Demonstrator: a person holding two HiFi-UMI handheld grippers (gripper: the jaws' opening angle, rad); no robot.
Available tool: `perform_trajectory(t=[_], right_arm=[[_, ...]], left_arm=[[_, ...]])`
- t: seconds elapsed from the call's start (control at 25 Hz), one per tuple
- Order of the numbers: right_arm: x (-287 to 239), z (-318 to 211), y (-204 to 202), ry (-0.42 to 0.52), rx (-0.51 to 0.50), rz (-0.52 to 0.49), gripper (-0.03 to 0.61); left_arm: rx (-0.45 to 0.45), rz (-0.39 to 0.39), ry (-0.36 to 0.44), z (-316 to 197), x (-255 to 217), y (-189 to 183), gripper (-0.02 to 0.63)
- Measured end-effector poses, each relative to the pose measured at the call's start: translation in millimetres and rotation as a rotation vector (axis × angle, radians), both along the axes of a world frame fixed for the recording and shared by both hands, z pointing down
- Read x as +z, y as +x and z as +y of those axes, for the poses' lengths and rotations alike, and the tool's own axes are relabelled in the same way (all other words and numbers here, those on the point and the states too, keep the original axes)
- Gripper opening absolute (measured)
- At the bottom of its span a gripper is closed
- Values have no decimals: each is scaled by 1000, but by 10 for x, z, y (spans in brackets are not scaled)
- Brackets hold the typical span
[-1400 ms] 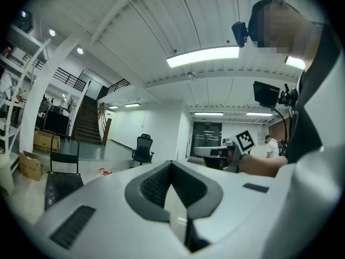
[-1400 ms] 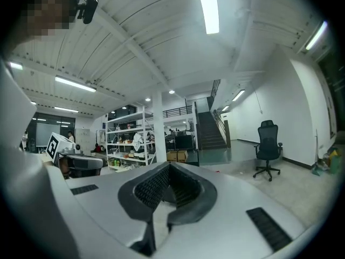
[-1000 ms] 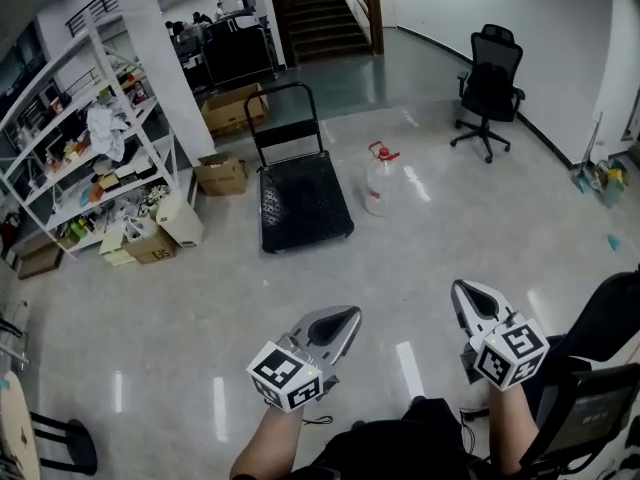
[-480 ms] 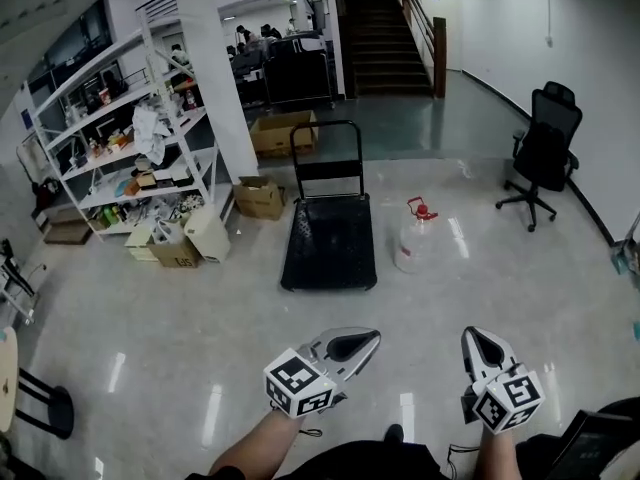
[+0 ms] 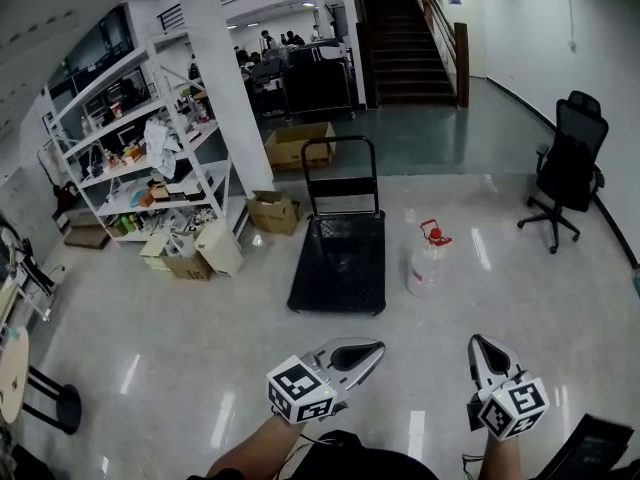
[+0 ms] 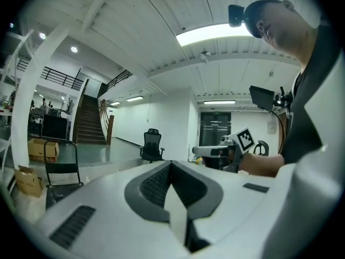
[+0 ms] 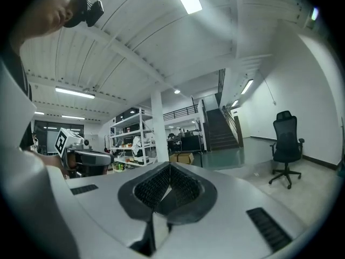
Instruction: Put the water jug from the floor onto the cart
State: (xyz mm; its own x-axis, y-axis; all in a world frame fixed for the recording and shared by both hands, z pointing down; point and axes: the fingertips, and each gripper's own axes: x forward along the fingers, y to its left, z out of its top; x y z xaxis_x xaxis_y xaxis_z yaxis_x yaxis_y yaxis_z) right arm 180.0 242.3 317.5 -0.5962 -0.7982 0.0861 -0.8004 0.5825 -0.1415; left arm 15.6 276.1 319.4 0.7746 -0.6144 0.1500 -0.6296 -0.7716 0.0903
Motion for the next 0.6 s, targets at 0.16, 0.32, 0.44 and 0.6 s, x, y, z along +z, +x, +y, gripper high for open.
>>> perform_trajectory(t=[0.16, 0.32, 0.44, 0.6], right_arm=[[70, -531, -92, 2, -14, 15, 0], [152, -1246, -286, -6, -4, 24, 0], [128, -1781, -458, -7, 18, 29, 0], [41, -2467, -665, 6, 50, 40, 0]], left_arm=[[-10, 3, -13, -520, 90, -91, 0], [-27, 27, -5, -1240, 202, -349, 0], [-19, 34, 0, -1769, 227, -552, 0], [9, 41, 5, -2456, 191, -787, 0]])
